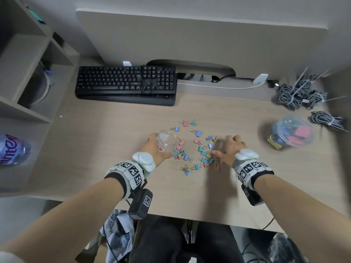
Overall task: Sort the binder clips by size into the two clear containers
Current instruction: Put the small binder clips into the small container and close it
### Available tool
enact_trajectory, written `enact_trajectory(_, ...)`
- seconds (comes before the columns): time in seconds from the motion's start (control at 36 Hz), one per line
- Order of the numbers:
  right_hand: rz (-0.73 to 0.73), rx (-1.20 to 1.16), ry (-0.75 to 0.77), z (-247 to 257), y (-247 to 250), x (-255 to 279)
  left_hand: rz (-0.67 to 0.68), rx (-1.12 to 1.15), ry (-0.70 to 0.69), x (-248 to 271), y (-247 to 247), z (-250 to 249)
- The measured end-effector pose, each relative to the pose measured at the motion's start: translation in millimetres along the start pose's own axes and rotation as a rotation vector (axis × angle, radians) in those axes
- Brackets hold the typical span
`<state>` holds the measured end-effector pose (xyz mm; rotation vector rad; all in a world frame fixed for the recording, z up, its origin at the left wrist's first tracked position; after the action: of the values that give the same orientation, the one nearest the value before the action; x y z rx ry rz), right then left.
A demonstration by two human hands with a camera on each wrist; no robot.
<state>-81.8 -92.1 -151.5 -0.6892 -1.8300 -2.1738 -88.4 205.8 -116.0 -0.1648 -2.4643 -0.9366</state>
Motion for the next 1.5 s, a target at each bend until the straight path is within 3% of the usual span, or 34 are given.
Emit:
enact_trajectory(0.22,0.049,-0.077,0.106,46,-18,3,0.002,-0.001,0.018,4,-1,8)
enact_trajectory(0.67,0.208,0.220,0.207,80,-20,-12,-0.003,-0.015,0.065,3,-7,17)
enact_trajectory(0.86,0.343,0.035,0.160,67,-11,-24,0.056,0.012,0.070,-7,-20,7)
enact_trajectory(1.08,0.152,-0.340,0.108,59,25,-17,0.177,-0.116,0.052,-19,-45,-18)
enact_trajectory(1.17,0.098,-0.435,0.134,65,43,-13,0.193,-0.167,-0.019,-24,-56,-30)
enact_trajectory(1.33,0.001,-0.370,0.315,81,61,-7,0.231,-0.242,-0.154,-27,-69,-55)
enact_trajectory(1.5,0.048,-0.302,0.440,88,59,-2,0.150,-0.318,-0.240,-34,-68,-65)
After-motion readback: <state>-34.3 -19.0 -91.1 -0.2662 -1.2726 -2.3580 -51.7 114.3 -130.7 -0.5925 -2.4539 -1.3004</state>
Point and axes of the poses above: each hand's wrist, its own x-axis away from the middle knuckle, its own y-axis out of the back of the hand, z = x × y, the point moved 4 cm from there along -x, towards the middle knuckle, and after that the axes turned 1 degree about -z, right-handed, at the moved point
